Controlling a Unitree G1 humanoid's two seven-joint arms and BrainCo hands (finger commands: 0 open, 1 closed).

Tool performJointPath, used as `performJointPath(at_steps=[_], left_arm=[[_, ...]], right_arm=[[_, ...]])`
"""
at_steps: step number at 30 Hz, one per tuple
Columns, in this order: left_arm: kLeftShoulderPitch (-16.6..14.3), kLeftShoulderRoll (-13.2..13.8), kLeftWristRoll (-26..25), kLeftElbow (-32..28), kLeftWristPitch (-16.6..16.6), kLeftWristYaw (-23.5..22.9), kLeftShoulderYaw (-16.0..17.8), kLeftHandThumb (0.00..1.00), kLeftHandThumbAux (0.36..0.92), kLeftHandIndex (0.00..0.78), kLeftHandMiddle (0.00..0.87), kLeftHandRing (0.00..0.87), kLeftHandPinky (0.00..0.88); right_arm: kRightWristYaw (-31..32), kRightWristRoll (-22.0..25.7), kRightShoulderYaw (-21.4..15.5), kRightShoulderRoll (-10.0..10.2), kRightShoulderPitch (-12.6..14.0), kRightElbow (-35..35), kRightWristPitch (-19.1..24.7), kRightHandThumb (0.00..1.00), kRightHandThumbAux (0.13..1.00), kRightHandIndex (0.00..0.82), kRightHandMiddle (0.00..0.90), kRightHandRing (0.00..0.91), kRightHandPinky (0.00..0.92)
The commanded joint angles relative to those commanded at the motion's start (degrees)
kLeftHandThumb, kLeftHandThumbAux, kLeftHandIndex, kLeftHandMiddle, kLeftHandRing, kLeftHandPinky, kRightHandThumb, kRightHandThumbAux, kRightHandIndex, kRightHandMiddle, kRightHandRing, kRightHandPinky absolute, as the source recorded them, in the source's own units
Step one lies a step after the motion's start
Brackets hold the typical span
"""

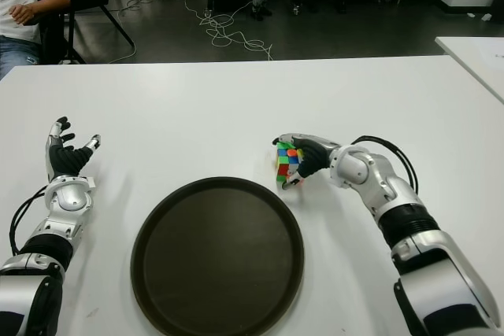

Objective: Pick up the Rubik's Cube and put it in the plate

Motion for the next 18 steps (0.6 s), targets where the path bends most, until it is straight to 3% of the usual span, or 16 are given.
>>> performJointPath(at_steps=[11, 18], left_arm=[[-0.1, -0.1, 0.1, 0.1, 0.1, 0.5, 0.0, 0.443, 0.752, 0.105, 0.163, 0.168, 0.18], [0.0, 0.0, 0.3, 0.0, 0.3, 0.4, -0.2, 0.403, 0.753, 0.101, 0.156, 0.161, 0.173]], right_arm=[[1.7, 0.6, 0.1, 0.0, 0.2, -1.1, 1.2, 0.0, 0.757, 0.017, 0.042, 0.031, 0.0], [1.2, -0.3, 0.4, -0.1, 0.3, -1.7, 2.1, 0.0, 0.788, 0.028, 0.052, 0.04, 0.0]])
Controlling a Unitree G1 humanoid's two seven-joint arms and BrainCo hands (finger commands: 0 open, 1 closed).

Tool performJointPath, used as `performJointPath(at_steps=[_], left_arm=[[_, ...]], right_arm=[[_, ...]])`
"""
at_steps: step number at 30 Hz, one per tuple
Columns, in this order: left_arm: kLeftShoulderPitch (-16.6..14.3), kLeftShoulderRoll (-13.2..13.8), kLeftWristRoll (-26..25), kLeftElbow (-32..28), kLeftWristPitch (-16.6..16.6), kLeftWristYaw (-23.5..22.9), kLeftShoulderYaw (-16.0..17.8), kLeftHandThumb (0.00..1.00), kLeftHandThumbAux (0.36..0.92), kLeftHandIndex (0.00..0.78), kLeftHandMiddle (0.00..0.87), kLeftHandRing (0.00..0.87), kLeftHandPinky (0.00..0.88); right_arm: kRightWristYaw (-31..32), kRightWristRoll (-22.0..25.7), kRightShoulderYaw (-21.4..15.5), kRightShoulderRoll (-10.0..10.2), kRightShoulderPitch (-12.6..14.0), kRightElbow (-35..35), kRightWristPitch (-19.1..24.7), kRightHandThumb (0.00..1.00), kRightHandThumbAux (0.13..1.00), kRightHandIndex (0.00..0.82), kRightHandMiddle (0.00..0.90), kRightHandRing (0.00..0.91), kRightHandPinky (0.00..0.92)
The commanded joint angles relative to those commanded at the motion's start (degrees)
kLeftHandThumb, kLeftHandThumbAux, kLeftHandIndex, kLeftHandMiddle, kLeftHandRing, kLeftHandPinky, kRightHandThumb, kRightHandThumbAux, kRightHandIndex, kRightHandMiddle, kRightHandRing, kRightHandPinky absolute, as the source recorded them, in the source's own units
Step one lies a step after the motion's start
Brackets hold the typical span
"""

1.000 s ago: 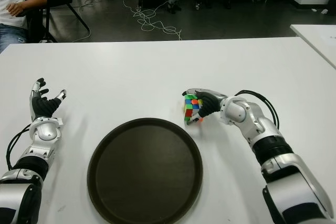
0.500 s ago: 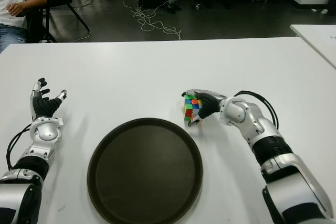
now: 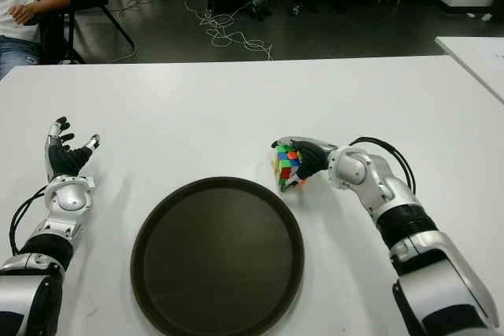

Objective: Pick up the Rubik's Cube and put it in the plate

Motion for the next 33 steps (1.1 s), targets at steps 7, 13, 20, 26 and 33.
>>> performJointPath(at_steps=[7, 13, 20, 26, 33], left_arm=[[-0.1, 0.0, -0.2, 0.0, 0.1, -0.4, 0.1, 0.359, 0.753, 0.088, 0.141, 0.14, 0.148], [-0.1, 0.1, 0.1, -0.2, 1.1, 0.0, -0.1, 0.365, 0.757, 0.083, 0.133, 0.126, 0.128], [-0.1, 0.0, 0.0, -0.5, 1.9, -0.3, -0.1, 0.351, 0.748, 0.082, 0.137, 0.133, 0.137], [0.2, -0.1, -0.4, -0.8, 0.9, -0.5, 0.3, 0.391, 0.748, 0.093, 0.148, 0.147, 0.163], [0.2, -0.1, -0.5, -0.4, 0.3, -0.4, 0.4, 0.421, 0.749, 0.102, 0.154, 0.157, 0.16]], right_arm=[[-0.1, 0.2, -0.2, 0.3, 0.2, -0.4, 0.8, 0.0, 0.813, 0.019, 0.047, 0.033, 0.0], [0.1, 0.8, -0.5, 0.3, 0.5, -0.9, 0.7, 0.0, 0.816, 0.022, 0.05, 0.04, 0.0], [-1.6, 0.9, -0.7, 0.7, 0.5, 0.3, -0.6, 0.0, 0.795, 0.008, 0.038, 0.03, 0.0], [-0.8, 1.7, -0.8, 0.7, 0.2, 1.3, -1.3, 0.0, 0.794, 0.022, 0.051, 0.038, 0.0], [-0.8, 1.2, -0.5, 0.7, 0.1, 1.5, -0.3, 0.0, 0.761, 0.028, 0.059, 0.046, 0.0]])
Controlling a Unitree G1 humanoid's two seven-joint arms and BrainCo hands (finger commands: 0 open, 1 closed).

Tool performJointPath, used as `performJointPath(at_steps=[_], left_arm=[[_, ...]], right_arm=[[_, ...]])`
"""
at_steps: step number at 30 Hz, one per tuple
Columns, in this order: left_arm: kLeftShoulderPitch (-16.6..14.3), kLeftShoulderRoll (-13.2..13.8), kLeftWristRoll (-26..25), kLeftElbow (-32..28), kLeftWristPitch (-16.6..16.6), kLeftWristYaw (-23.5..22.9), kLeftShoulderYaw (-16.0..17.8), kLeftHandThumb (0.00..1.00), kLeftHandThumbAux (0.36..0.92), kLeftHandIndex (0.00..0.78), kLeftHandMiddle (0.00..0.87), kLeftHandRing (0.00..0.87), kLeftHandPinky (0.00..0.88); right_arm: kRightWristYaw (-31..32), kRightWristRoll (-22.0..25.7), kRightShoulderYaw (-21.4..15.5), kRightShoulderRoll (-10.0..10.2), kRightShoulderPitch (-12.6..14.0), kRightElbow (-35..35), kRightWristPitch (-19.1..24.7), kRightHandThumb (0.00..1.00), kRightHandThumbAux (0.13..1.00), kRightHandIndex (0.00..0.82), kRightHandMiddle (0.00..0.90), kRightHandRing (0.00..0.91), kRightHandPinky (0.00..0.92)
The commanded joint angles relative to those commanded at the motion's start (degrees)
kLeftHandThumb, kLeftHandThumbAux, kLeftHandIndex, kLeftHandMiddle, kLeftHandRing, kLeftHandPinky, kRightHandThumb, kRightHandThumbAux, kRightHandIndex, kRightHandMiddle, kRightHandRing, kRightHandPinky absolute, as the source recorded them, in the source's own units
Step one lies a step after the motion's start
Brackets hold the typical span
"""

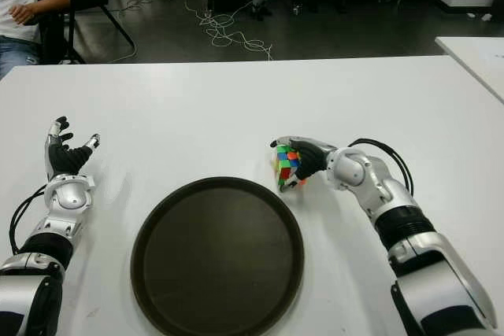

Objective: Pick up the Rubik's Cube and put it in the plate

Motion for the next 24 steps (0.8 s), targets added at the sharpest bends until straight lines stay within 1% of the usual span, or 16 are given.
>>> performJointPath(at_steps=[6, 13, 16, 19, 21, 22, 23, 24], left_arm=[[0.0, 0.0, 0.2, 0.0, -0.1, 0.4, -0.1, 0.428, 0.75, 0.101, 0.148, 0.145, 0.145], [-0.1, 0.1, 0.4, 0.1, 0.2, 0.5, -0.2, 0.408, 0.747, 0.096, 0.15, 0.153, 0.164], [-0.2, 0.1, 0.3, 0.2, 0.3, 0.3, -0.2, 0.395, 0.748, 0.093, 0.15, 0.152, 0.158], [-0.1, 0.1, 0.2, 0.1, 0.2, 0.2, -0.1, 0.382, 0.748, 0.093, 0.152, 0.155, 0.165], [-0.1, 0.1, 0.2, 0.0, 0.2, 0.2, -0.1, 0.379, 0.749, 0.093, 0.152, 0.156, 0.169], [0.0, 0.1, 0.2, 0.0, 0.2, 0.2, -0.1, 0.382, 0.749, 0.095, 0.154, 0.158, 0.172], [0.0, 0.1, 0.2, -0.1, 0.2, 0.2, -0.1, 0.383, 0.748, 0.097, 0.155, 0.159, 0.171], [0.0, 0.1, 0.3, -0.1, 0.1, 0.3, -0.1, 0.384, 0.748, 0.098, 0.155, 0.159, 0.171]], right_arm=[[-1.3, -0.5, 0.2, -0.1, -0.1, 0.4, -0.9, 0.0, 0.748, 0.02, 0.048, 0.035, 0.0], [-3.7, 0.0, -0.3, 0.2, -0.1, 2.4, -4.2, 0.0, 0.725, 0.044, 0.074, 0.061, 0.014], [-6.0, -0.8, -0.1, 0.0, -0.3, 2.8, -5.5, 0.0, 0.745, 0.061, 0.091, 0.074, 0.037], [-8.2, -1.6, 0.0, 0.0, -0.3, 3.0, -6.1, 0.0, 0.784, 0.112, 0.139, 0.124, 0.096], [-9.6, -1.8, -0.1, 0.1, -0.2, 3.1, -6.2, 0.0, 0.797, 0.131, 0.158, 0.144, 0.119], [-10.9, -1.7, -0.5, 0.4, 0.1, 3.1, -6.2, 0.041, 0.817, 0.183, 0.21, 0.205, 0.204], [-11.9, -1.6, -0.8, 0.6, 0.2, 3.2, -6.2, 0.271, 0.788, 0.265, 0.292, 0.293, 0.309], [-12.6, -1.5, -0.9, 0.7, 0.3, 3.2, -6.2, 0.353, 0.777, 0.295, 0.321, 0.324, 0.346]])
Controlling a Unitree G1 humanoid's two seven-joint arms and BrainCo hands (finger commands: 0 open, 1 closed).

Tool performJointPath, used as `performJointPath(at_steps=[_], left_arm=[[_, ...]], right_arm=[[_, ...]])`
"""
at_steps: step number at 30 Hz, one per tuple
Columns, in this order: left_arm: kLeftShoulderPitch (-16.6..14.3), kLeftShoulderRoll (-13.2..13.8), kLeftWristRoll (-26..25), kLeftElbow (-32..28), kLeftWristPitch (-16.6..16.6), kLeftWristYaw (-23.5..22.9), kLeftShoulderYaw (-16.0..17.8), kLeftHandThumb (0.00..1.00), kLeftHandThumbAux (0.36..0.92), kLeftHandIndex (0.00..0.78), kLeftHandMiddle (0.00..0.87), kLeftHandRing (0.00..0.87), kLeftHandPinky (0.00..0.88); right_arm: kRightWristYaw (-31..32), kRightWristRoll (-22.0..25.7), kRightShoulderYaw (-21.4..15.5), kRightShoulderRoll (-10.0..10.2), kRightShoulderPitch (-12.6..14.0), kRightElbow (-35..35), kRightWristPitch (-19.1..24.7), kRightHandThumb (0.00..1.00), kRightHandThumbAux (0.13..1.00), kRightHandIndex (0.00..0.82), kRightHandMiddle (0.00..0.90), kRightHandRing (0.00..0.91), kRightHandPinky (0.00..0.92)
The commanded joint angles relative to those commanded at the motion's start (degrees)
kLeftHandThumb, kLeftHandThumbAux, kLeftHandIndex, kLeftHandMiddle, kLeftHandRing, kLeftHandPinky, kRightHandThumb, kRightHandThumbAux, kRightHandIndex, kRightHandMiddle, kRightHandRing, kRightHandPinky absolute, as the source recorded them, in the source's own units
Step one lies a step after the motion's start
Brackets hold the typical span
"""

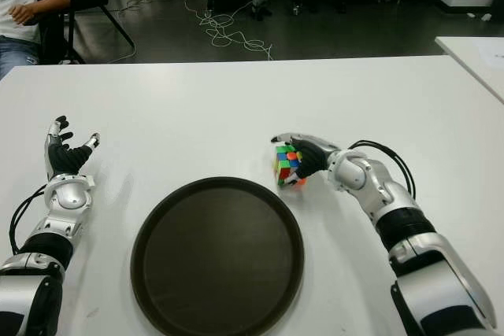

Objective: Pick up the Rubik's Cube and put it in the plate

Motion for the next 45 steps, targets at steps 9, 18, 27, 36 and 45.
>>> performJointPath(at_steps=[9, 18, 27, 36, 45], left_arm=[[0.1, 0.1, 0.0, 0.1, -0.7, -0.3, 0.0, 0.41, 0.75, 0.099, 0.159, 0.159, 0.158], [0.1, 0.0, -0.1, 0.2, -1.0, -0.2, 0.1, 0.419, 0.759, 0.092, 0.145, 0.151, 0.166], [0.1, 0.2, 0.1, 0.2, -0.5, -0.2, -0.1, 0.414, 0.758, 0.093, 0.144, 0.148, 0.167], [0.0, 0.1, -0.1, 0.1, -0.2, -0.4, 0.1, 0.405, 0.749, 0.094, 0.145, 0.141, 0.136], [0.1, 0.3, 0.3, 0.0, 0.1, -0.3, -0.3, 0.413, 0.749, 0.103, 0.158, 0.163, 0.186]], right_arm=[[-4.4, 1.9, -2.7, 2.0, 1.2, -0.2, 2.8, 0.681, 0.727, 0.421, 0.579, 0.6, 0.594], [-4.7, 3.7, -4.7, 3.4, 2.0, -1.5, 6.3, 0.696, 0.722, 0.43, 0.706, 0.713, 0.702], [-4.2, 4.4, -5.6, 3.9, 2.7, -3.7, 9.4, 0.697, 0.722, 0.431, 0.737, 0.747, 0.748], [-3.7, 4.6, -5.9, 4.1, 3.2, -5.4, 11.1, 0.696, 0.724, 0.43, 0.746, 0.76, 0.766], [-3.0, 5.5, -6.4, 4.2, 3.7, -6.6, 11.5, 0.699, 0.723, 0.43, 0.741, 0.755, 0.757]])
